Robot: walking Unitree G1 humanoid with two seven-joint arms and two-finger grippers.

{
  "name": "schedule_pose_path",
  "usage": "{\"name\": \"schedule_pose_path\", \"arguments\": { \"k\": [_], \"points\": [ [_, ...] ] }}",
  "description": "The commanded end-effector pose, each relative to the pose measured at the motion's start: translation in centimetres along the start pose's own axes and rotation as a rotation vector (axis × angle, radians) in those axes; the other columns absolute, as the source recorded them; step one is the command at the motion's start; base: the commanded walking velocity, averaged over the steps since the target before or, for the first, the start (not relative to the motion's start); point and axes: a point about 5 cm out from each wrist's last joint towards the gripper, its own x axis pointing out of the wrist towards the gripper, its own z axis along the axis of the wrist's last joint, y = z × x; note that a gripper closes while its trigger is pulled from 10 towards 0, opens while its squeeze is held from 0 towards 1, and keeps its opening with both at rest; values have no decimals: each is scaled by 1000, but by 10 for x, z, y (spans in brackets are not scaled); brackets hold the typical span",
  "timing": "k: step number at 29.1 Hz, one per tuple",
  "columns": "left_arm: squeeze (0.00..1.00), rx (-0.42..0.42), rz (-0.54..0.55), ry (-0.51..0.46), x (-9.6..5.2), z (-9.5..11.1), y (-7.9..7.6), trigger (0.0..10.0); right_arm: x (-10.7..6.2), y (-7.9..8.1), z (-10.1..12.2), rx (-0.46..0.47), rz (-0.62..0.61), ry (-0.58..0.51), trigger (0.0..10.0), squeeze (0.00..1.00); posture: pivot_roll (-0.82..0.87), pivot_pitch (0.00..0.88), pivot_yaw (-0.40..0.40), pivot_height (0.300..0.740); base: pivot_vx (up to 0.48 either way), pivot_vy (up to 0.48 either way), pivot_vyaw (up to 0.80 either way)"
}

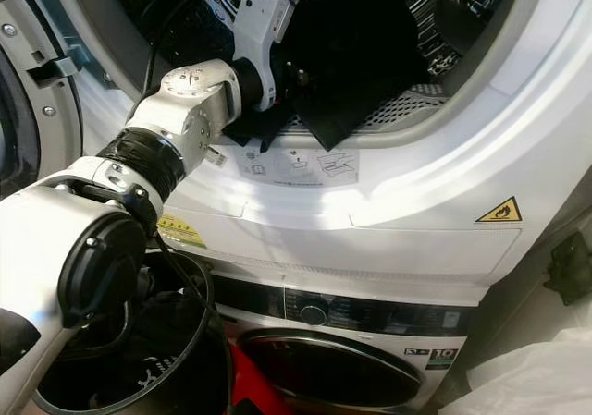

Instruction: Clothes washing

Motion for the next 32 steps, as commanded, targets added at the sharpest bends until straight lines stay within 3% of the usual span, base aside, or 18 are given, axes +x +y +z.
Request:
{"name": "schedule_pose_path", "arguments": {
  "k": [1,6,12,16,17,18,21,28,30,32],
  "points": [
    [0,81,11,-11,-6,17,12,10000,-11,3,-36,25,-15,166,10000,0,-91,151,167,740,0,0,0],
    [0,158,-33,-54,-10,38,17,10000,-7,15,-28,33,11,160,10000,0,-53,127,174,740,0,0,0],
    [0,209,-10,-38,-13,47,23,10000,-2,26,-19,39,32,161,10000,0,-9,70,183,740,0,0,0],
    [0,204,-199,-55,-18,50,17,10000,0,30,-15,49,33,158,10000,0,-1,40,186,740,0,0,0],
    [0,204,-199,-55,-18,50,17,10000,0,30,-15,49,33,158,10000,0,-1,40,186,740,0,0,0],
    [0,223,-315,-71,-23,50,13,10000,1,31,-13,52,33,156,10000,0,13,33,187,740,0,0,0],
    [0,315,-469,-102,-34,51,7,10000,2,33,-11,50,37,155,10000,0,25,27,190,740,0,0,0],
    [0,384,-486,-206,-55,68,7,10000,3,39,-6,61,44,155,10000,0,49,15,199,740,0,0,0],
    [0,418,-519,-231,-68,73,0,10000,3,42,-6,66,49,157,10000,0,54,13,200,740,0,0,0],
    [0,525,-531,-273,-79,81,-11,10000,4,45,-5,69,58,155,10000,0,79,6,191,740,0,0,0]
  ]
}}
